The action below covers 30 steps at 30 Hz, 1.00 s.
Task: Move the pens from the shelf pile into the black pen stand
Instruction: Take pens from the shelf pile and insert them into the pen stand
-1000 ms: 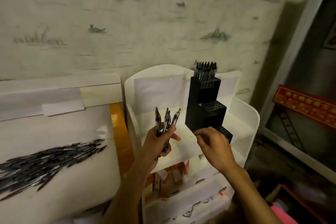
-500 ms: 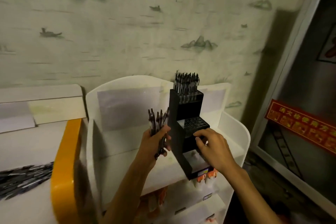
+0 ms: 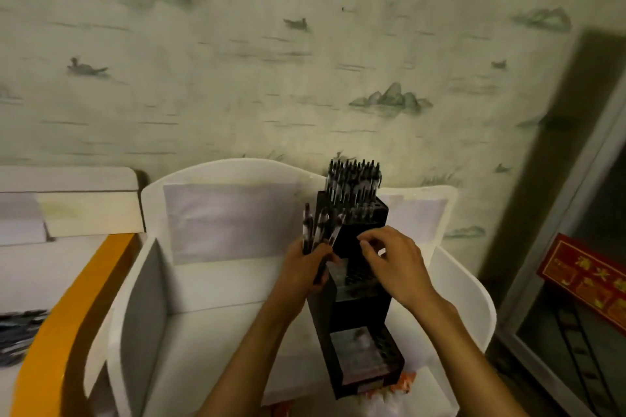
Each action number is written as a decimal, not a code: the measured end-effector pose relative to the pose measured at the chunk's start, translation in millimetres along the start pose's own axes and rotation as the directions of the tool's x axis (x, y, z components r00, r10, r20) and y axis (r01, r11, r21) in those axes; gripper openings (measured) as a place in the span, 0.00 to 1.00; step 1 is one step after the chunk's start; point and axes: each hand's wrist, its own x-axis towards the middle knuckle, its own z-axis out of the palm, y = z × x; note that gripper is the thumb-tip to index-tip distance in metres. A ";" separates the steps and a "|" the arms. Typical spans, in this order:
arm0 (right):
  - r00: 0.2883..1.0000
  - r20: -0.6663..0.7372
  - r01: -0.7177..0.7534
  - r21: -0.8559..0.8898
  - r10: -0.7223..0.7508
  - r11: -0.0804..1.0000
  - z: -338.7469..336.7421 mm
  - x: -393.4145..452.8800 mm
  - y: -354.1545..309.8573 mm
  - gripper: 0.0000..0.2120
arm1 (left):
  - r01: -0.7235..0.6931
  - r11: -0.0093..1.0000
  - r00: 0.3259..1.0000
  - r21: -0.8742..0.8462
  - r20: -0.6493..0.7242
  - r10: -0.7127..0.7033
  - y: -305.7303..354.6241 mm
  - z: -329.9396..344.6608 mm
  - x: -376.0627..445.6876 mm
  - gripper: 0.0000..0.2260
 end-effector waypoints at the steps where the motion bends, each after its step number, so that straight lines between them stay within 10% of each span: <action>1: 1.000 0.003 0.004 0.024 -0.005 1.000 0.2 6.1 4.5 0.06 | -0.016 1.000 1.000 -0.008 -0.026 0.015 0.8 5.6 4.4 0.09; 20: 0.974 0.190 -0.227 0.778 0.126 0.586 -11.7 109.4 42.1 0.06 | -0.150 0.987 0.950 0.064 -0.267 0.161 12.9 65.3 59.2 0.11; 30: 0.972 -0.208 0.179 0.372 -0.107 0.911 -19.9 165.4 63.0 0.06 | -0.066 0.996 0.957 0.058 -0.278 0.080 3.9 46.4 60.4 0.08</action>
